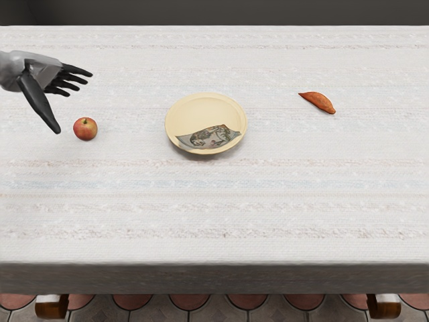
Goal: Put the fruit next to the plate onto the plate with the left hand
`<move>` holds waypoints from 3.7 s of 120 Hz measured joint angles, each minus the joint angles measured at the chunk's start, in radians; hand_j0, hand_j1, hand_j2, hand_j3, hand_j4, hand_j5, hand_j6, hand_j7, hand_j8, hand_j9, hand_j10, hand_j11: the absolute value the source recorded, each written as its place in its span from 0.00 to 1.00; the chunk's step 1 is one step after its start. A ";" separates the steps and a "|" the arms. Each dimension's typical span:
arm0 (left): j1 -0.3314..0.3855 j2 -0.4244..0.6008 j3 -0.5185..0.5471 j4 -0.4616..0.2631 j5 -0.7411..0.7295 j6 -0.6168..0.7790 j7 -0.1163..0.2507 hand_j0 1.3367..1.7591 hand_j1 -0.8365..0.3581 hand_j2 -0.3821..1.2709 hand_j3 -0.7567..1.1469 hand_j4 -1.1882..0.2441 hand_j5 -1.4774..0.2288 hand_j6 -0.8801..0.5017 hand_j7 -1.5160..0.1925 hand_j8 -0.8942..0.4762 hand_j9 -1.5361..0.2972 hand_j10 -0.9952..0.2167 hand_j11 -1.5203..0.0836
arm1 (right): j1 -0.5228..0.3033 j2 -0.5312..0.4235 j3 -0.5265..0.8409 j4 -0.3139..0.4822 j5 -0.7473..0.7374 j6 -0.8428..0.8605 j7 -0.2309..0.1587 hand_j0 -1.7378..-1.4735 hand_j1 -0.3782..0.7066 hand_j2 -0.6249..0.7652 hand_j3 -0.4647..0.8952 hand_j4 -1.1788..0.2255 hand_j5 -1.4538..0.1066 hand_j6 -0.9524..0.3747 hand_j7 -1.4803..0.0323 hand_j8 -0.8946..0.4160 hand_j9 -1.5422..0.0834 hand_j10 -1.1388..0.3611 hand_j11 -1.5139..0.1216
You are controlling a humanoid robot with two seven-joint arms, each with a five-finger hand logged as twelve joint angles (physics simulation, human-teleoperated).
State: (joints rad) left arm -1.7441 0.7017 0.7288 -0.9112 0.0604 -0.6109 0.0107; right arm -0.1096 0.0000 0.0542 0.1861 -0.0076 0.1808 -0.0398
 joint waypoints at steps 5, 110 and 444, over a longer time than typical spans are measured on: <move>0.000 0.001 0.000 0.000 0.000 0.000 0.000 0.76 0.98 0.23 0.40 0.82 0.86 0.63 0.88 0.65 0.83 0.81 0.94 | 0.000 0.000 -0.003 0.000 0.000 0.000 0.000 0.30 0.04 0.45 0.34 0.83 0.92 0.71 0.97 0.67 0.94 0.75 0.92; -0.314 -0.357 0.562 -0.460 -0.177 0.641 -0.001 0.76 0.99 0.23 0.40 0.83 0.86 0.63 0.88 0.65 0.83 0.82 0.94 | -0.001 0.000 -0.008 -0.005 0.000 -0.001 0.000 0.30 0.04 0.45 0.34 0.83 0.92 0.71 0.97 0.67 0.94 0.75 0.92; 0.373 -0.559 0.414 0.533 -0.174 0.401 0.082 0.76 0.51 0.29 0.40 0.49 0.50 0.34 0.58 0.33 0.55 0.42 0.56 | -0.001 0.000 -0.008 -0.005 0.000 -0.001 0.000 0.30 0.04 0.45 0.34 0.83 0.92 0.71 0.97 0.67 0.94 0.75 0.92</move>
State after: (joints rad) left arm -1.3712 0.1423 1.1427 -0.3780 -0.1141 -0.2099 0.0930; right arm -0.1104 0.0000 0.0460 0.1810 -0.0077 0.1795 -0.0399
